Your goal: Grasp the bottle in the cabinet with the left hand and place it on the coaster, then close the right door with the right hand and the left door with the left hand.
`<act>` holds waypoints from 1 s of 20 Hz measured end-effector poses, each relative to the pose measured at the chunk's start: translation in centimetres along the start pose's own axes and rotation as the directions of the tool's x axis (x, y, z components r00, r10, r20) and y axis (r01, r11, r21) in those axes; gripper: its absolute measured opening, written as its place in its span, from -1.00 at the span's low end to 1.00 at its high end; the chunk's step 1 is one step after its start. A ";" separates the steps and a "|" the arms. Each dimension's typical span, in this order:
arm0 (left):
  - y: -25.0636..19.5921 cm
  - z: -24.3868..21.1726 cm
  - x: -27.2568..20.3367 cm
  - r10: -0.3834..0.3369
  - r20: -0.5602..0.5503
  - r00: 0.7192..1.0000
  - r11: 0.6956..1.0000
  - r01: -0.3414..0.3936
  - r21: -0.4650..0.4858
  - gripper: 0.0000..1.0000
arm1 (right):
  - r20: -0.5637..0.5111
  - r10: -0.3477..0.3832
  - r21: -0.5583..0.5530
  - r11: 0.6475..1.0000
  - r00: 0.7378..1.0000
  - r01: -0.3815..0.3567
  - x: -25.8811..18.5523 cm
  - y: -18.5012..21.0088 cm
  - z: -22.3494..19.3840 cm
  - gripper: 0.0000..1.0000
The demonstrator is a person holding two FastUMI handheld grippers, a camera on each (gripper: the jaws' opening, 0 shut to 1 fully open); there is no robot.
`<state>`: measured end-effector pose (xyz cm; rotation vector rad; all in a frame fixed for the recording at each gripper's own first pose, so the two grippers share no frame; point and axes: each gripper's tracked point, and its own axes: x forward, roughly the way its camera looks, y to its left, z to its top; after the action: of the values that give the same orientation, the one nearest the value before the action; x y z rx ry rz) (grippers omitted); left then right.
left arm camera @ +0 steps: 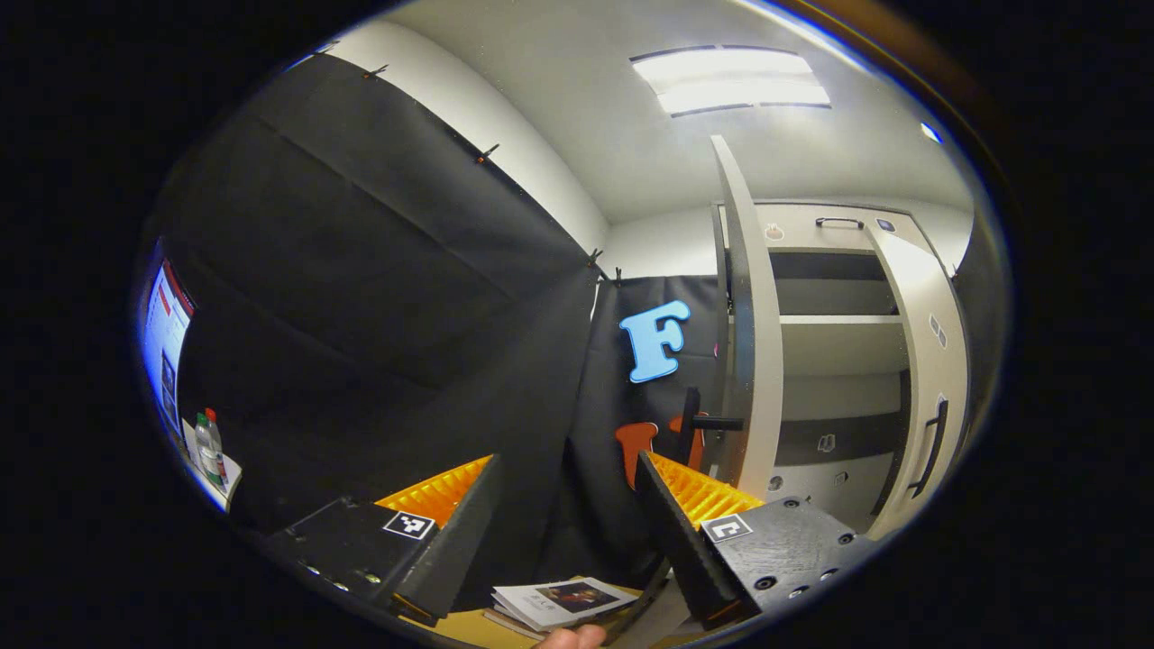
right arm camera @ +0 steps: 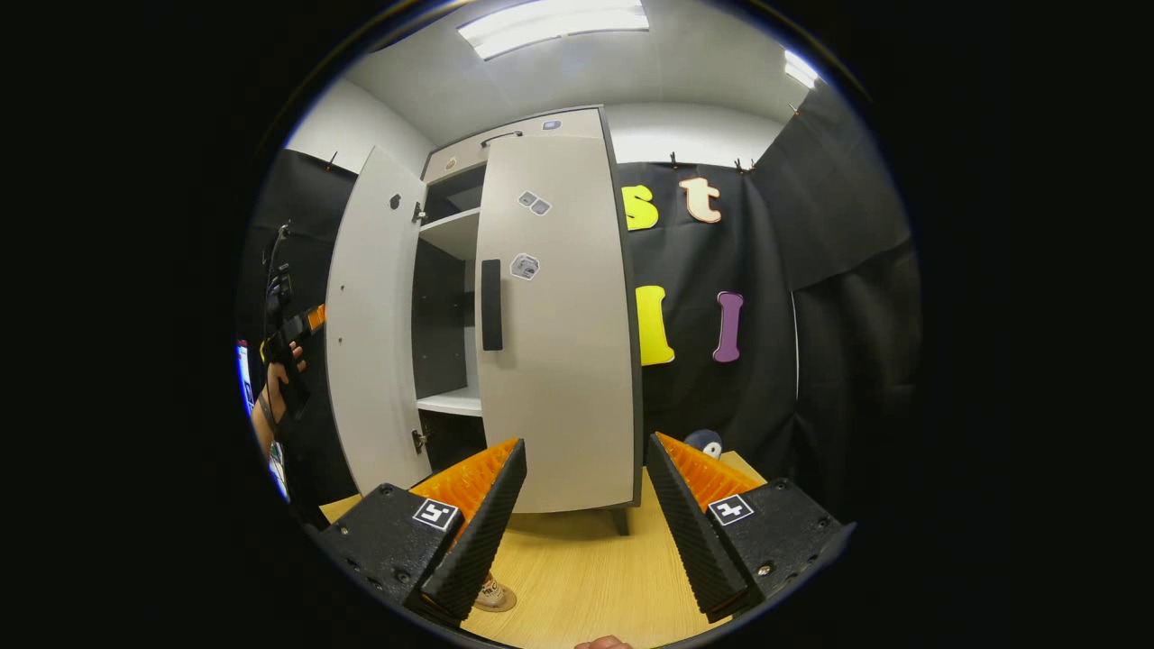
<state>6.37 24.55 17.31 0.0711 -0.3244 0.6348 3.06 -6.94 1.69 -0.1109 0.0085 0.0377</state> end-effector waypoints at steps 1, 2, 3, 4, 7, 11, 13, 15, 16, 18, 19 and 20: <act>-0.2 0.2 0.0 0.000 -0.001 1.000 1.000 0.000 0.010 0.83 | 0.002 0.005 -0.003 1.000 1.000 -0.005 0.1 0.2 0.1 0.65; -0.4 0.2 0.0 -0.006 -0.004 1.000 1.000 0.006 0.017 0.83 | 0.005 0.009 -0.004 1.000 1.000 -0.009 0.1 0.3 0.1 0.65; -0.4 0.3 0.1 -0.018 -0.006 1.000 1.000 0.018 0.018 0.83 | 0.006 0.009 -0.004 1.000 1.000 -0.009 0.0 0.3 0.1 0.65; -0.5 0.4 0.1 -0.034 -0.008 0.999 0.999 0.034 0.015 0.83 | 0.007 0.007 -0.003 1.000 1.000 -0.007 -0.1 0.2 0.1 0.65; -0.4 0.6 0.3 -0.104 -0.021 0.994 0.995 0.104 -0.007 0.83 | 0.001 0.001 0.000 1.000 1.000 -0.001 -0.4 0.0 -0.1 0.65; -0.3 0.0 0.1 -0.215 -0.032 0.976 0.975 0.212 -0.071 0.82 | 0.002 -0.024 -0.002 1.000 1.000 0.024 -1.2 -0.7 0.1 0.65; -0.3 -0.4 -0.1 -0.278 -0.041 0.960 0.957 0.273 -0.098 0.82 | 0.009 -0.050 -0.004 0.999 0.999 0.050 -1.6 -1.5 0.3 0.65; -0.3 -0.6 -0.4 -0.330 -0.043 0.943 0.940 0.324 -0.108 0.86 | 0.015 -0.085 -0.004 0.996 0.996 0.085 -2.2 -2.6 0.4 0.65; -0.1 -0.6 -0.3 -0.341 -0.036 0.939 0.937 0.336 -0.100 0.89 | 0.019 -0.101 -0.003 0.995 0.995 0.101 -2.5 -3.2 0.4 0.65; -0.4 -0.4 -0.8 -0.358 -0.019 0.934 0.931 0.355 -0.079 0.79 | 0.021 -0.134 0.004 0.991 0.991 0.134 -3.5 -4.0 0.2 0.65; -0.9 -0.4 -1.0 -0.374 -0.017 0.927 0.925 0.372 -0.079 0.88 | 0.020 -0.148 0.007 0.989 0.989 0.148 -4.0 -4.3 -0.1 0.65; -1.1 -0.6 -1.4 -0.393 -0.021 0.919 0.917 0.390 -0.082 0.97 | 0.019 -0.158 0.011 0.987 0.987 0.158 -4.4 -4.6 -0.2 0.65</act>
<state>6.13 22.98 16.28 0.0490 -0.2876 0.2239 -1.14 -11.74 2.05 -0.1012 -0.0198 -0.1196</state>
